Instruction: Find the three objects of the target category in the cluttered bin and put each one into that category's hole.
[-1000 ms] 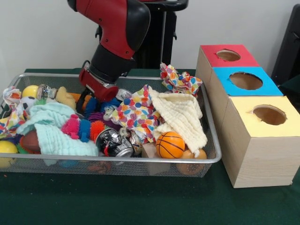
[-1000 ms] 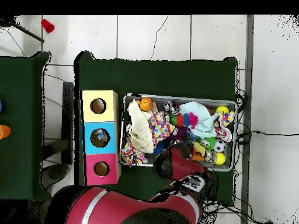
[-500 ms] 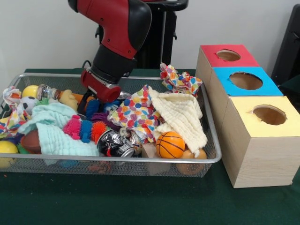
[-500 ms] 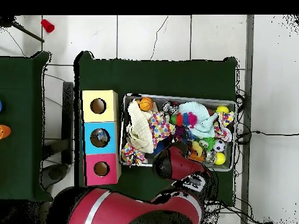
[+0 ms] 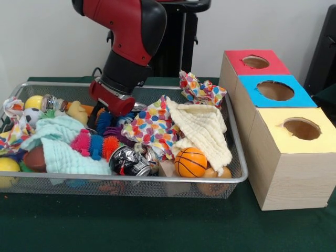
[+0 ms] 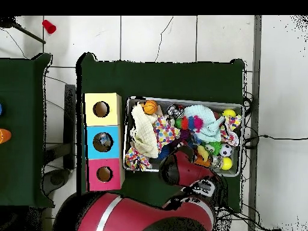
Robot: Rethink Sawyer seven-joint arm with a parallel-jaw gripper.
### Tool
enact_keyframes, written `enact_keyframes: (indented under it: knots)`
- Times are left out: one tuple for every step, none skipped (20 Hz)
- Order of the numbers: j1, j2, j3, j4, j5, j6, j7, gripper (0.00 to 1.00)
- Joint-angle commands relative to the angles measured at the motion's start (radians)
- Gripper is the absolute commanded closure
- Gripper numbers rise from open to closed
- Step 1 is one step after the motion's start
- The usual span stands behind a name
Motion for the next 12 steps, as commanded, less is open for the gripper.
enact_keyframes:
  knots:
    - [0.016, 0.141, 0.013, -0.214, 0.042, -0.130, 0.020, 0.00]
    - [0.024, 0.151, -0.009, -0.221, 0.054, -0.132, 0.017, 0.00]
    - [0.034, 0.156, -0.025, -0.220, 0.063, -0.135, 0.019, 0.00]
    - [0.044, 0.166, -0.044, -0.224, 0.078, -0.133, 0.021, 0.00]
    - [0.054, 0.177, -0.064, -0.227, 0.094, -0.131, 0.024, 0.00]
    - [0.069, 0.190, -0.089, -0.229, 0.120, -0.121, 0.030, 0.00]
    - [0.080, 0.205, -0.107, -0.230, 0.144, -0.104, 0.038, 0.00]
    - [0.094, 0.220, -0.129, -0.230, 0.178, -0.065, 0.049, 0.00]
    - [0.100, 0.231, -0.135, -0.231, 0.196, -0.013, 0.058, 0.00]
    - [0.108, 0.241, -0.144, -0.233, 0.215, 0.051, 0.064, 0.00]
    - [0.111, 0.252, -0.143, -0.239, 0.222, 0.096, 0.062, 0.00]
    - [0.109, 0.251, -0.138, -0.244, 0.223, 0.163, 0.057, 0.00]
